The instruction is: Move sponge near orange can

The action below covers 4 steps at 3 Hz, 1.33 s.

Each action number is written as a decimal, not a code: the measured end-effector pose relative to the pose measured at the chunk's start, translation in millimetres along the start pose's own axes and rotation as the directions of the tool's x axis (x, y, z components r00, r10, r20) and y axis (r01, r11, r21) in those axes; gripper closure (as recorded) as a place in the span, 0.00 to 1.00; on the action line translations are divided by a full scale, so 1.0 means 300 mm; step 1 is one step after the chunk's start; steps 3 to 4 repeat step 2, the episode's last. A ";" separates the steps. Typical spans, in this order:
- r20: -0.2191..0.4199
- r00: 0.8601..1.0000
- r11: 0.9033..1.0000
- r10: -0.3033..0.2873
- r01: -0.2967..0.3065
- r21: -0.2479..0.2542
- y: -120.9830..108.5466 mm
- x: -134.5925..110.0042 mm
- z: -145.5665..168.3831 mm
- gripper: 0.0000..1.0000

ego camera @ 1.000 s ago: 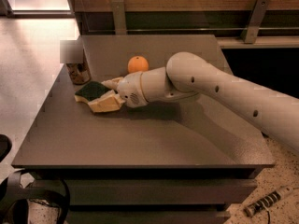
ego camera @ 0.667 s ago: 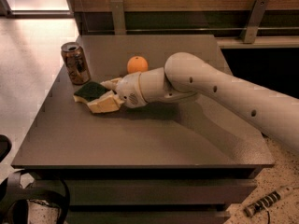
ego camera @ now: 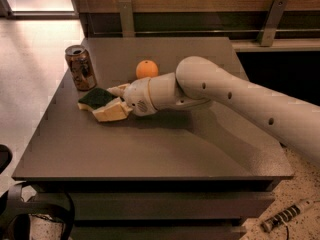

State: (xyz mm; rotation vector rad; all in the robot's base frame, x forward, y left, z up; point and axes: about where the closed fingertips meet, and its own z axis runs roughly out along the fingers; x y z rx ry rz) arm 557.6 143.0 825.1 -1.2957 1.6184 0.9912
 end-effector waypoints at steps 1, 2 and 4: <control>0.000 1.000 1.000 -0.001 0.001 -0.004 0.005 -0.002 0.006 0.16; -0.001 1.000 1.000 -0.002 0.002 -0.008 0.009 -0.003 0.012 0.00; -0.001 1.000 1.000 -0.002 0.002 -0.008 0.009 -0.003 0.012 0.00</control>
Offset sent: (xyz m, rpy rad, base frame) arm -0.0011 0.0020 0.0000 0.0001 0.0002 0.0040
